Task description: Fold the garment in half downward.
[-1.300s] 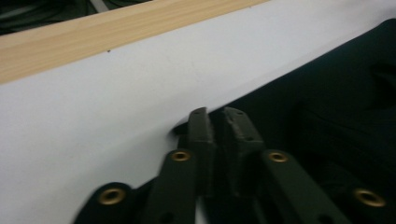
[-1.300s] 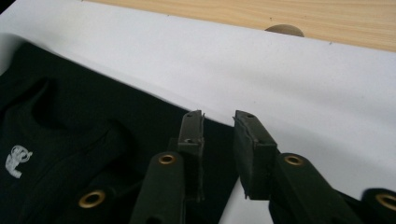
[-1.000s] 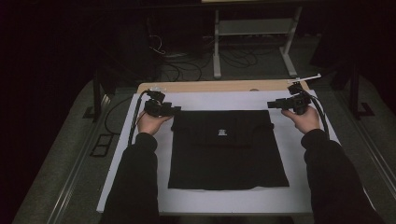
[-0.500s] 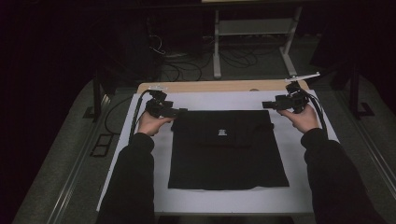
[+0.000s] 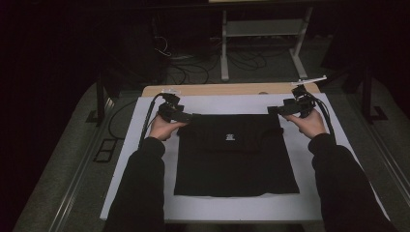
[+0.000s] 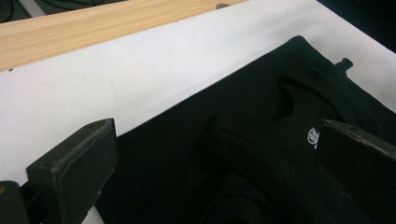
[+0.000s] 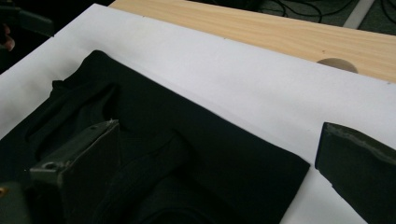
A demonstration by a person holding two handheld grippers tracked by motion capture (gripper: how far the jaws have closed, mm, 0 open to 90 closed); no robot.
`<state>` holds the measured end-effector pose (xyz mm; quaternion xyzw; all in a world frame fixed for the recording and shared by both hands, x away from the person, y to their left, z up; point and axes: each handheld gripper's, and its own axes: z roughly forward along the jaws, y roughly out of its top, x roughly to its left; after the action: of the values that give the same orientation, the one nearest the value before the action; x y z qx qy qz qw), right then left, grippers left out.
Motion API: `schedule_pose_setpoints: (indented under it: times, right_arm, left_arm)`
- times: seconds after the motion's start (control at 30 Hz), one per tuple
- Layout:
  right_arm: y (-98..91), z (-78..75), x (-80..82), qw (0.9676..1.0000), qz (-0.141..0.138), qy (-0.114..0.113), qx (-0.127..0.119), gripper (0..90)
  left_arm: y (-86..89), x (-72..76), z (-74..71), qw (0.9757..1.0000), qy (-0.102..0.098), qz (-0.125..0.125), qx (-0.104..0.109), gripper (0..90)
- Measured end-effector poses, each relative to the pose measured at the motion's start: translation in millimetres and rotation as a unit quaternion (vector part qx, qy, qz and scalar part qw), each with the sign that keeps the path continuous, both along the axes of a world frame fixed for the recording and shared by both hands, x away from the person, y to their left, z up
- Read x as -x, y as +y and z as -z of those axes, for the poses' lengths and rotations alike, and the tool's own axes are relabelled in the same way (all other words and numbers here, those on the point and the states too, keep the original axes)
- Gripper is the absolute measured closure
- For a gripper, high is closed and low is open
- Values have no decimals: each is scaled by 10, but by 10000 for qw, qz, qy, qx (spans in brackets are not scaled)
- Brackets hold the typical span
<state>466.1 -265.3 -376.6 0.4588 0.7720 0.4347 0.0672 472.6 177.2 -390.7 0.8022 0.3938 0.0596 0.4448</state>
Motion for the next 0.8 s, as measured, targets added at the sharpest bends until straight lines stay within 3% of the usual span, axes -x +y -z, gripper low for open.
schedule_pose_setpoints:
  times: [0.8]
  right_arm:
    - [287, 310, -107, 9992, -182, 352, 107, 4]
  left_arm:
    - [-263, -111, 389, 9995, 274, 118, 64, 0]
